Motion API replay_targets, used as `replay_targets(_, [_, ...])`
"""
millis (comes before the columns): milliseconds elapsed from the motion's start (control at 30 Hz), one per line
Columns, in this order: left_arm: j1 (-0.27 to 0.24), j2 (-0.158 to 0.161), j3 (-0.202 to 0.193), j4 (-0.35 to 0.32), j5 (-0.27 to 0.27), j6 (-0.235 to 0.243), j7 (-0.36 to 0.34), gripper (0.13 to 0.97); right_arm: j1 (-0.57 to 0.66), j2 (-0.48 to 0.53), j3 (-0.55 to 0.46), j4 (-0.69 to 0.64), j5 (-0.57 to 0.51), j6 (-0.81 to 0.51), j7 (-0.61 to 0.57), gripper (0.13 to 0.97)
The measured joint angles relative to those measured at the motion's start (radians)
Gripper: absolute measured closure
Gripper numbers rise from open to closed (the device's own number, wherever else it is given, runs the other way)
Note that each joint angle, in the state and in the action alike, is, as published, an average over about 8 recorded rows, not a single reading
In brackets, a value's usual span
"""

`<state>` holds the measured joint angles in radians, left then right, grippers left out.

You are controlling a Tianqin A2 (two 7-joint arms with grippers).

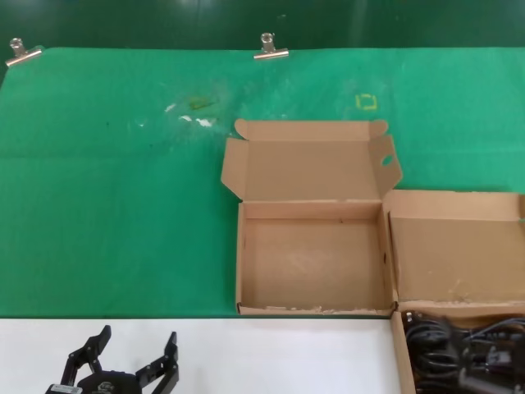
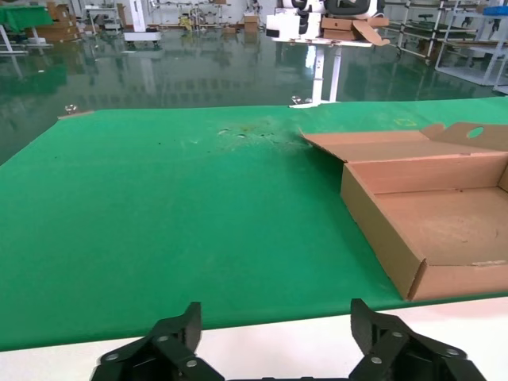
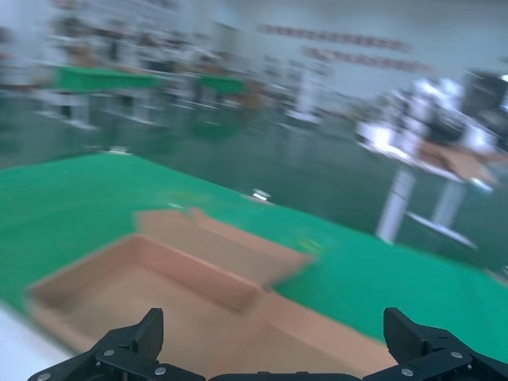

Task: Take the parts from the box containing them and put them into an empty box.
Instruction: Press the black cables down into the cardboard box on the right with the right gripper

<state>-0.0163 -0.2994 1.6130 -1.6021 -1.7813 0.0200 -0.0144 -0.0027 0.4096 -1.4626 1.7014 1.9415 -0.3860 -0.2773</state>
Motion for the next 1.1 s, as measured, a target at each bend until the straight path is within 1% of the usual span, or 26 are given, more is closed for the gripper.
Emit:
replay_targets(33, [0.0, 0.0, 0.0, 0.0, 0.0, 0.0, 0.0, 0.399, 0.0, 0.027, 0.005, 0.001, 0.018, -0.044, -0.027, 0.129])
replay_targets(167, [0.0, 0.0, 0.0, 0.0, 0.0, 0.0, 0.0, 0.399, 0.001, 0.155, 0.013, -0.001, 0.063, -0.211, -0.114, 0.129])
replay_targets(267, [0.0, 0.0, 0.0, 0.0, 0.0, 0.0, 0.0, 0.479, 0.007, 0.259, 0.013, -0.003, 0.063, -0.315, -0.159, 0.129])
replay_targets(367, [0.0, 0.0, 0.0, 0.0, 0.0, 0.0, 0.0, 0.559, 0.014, 0.36, 0.01, 0.002, 0.038, -0.396, -0.193, 0.129])
replay_targets(433, [0.0, 0.0, 0.0, 0.0, 0.0, 0.0, 0.0, 0.612, 0.019, 0.424, 0.006, 0.009, 0.016, -0.436, -0.208, 0.129])
replay_targets(467, [0.0, 0.0, 0.0, 0.0, 0.0, 0.0, 0.0, 0.612, 0.022, 0.455, 0.002, 0.013, 0.004, -0.453, -0.213, 0.129])
replay_targets(600, [0.0, 0.0, 0.0, 0.0, 0.0, 0.0, 0.0, 0.701, 0.037, 0.56, -0.019, 0.028, -0.039, -0.51, -0.227, 0.129])
replay_targets(733, [0.0, 0.0, 0.0, 0.0, 0.0, 0.0, 0.0, 0.79, 0.065, 0.633, -0.054, 0.038, -0.081, -0.548, -0.229, 0.129])
replay_targets(767, [0.0, 0.0, 0.0, 0.0, 0.0, 0.0, 0.0, 0.79, 0.073, 0.648, -0.064, 0.04, -0.091, -0.556, -0.228, 0.129])
replay_targets(900, [0.0, 0.0, 0.0, 0.0, 0.0, 0.0, 0.0, 0.846, 0.11, 0.694, -0.112, 0.049, -0.136, -0.582, -0.221, 0.129])
replay_targets(1033, [0.0, 0.0, 0.0, 0.0, 0.0, 0.0, 0.0, 0.902, 0.159, 0.715, -0.166, 0.051, -0.183, -0.599, -0.211, 0.129])
replay_targets(1100, [0.0, 0.0, 0.0, 0.0, 0.0, 0.0, 0.0, 0.907, 0.185, 0.717, -0.193, 0.047, -0.207, -0.603, -0.209, 0.129])
